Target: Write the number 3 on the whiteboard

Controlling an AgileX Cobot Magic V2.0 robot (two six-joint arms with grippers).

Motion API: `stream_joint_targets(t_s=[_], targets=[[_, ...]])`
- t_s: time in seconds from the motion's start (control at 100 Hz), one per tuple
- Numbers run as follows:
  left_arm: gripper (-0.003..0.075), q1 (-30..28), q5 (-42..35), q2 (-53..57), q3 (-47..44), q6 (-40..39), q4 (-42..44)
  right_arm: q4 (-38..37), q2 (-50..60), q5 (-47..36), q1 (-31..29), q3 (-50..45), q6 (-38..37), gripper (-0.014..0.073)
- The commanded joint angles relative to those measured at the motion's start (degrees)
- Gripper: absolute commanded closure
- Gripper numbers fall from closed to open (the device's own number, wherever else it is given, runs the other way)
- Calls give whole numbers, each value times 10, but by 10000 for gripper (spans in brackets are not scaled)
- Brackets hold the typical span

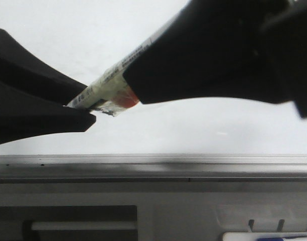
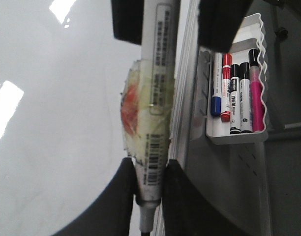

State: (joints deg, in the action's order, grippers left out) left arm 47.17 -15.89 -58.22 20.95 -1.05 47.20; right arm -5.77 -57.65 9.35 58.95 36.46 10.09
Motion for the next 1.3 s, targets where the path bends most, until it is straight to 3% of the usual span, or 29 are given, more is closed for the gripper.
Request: stream_joint_targets(t_s=[0.0, 0.25, 0.32, 0.47, 0.59, 0.76, 0.86, 1.06, 1.29], targets=[[741, 1, -38, 7, 14, -5, -3, -8, -1, -51, 1, 23, 4, 258], [741, 1, -38, 7, 14, -5, -3, -8, -2, -55, 2, 23, 4, 281], [741, 1, -38, 7, 14, -5, -3, -8, -2, -54, 2, 23, 4, 369], [741, 1, -36, 7, 14, -5, -3, -8, -2, -54, 2, 23, 4, 661], [713, 1, -35, 7, 14, -6, -8, -8, -2, -55, 2, 23, 4, 657], [475, 1, -39, 7, 14, -6, -27, -8, -2, -63, 2, 23, 4, 657], [389, 1, -35, 12, 14, -6, -38, -10, -2, -74, 2, 23, 4, 657], [379, 1, 12, 67, 14, -6, -84, -10, 1, 7, -15, 67, 3, 657], [380, 0, 49, 166, 14, -6, -196, -10, 0, 56, -47, 136, 3, 655]])
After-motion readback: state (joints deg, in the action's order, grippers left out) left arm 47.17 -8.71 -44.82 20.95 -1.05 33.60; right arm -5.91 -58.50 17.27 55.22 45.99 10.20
